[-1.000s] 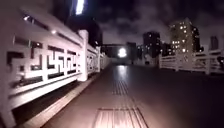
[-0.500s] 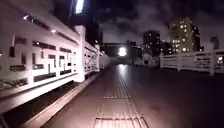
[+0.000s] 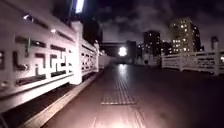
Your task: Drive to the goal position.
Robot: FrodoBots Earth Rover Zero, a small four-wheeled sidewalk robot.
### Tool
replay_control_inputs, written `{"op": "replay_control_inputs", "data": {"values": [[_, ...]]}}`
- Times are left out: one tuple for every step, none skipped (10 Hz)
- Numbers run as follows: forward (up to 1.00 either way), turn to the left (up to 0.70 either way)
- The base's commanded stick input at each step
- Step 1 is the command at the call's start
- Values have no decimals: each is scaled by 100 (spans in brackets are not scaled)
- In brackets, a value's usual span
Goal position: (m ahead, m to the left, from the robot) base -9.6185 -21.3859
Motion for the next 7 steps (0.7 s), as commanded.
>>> {"op": "replay_control_inputs", "data": {"values": [[45, 0], [45, 0], [45, 0], [45, 0], [45, 0], [45, 0], [45, 0]]}}
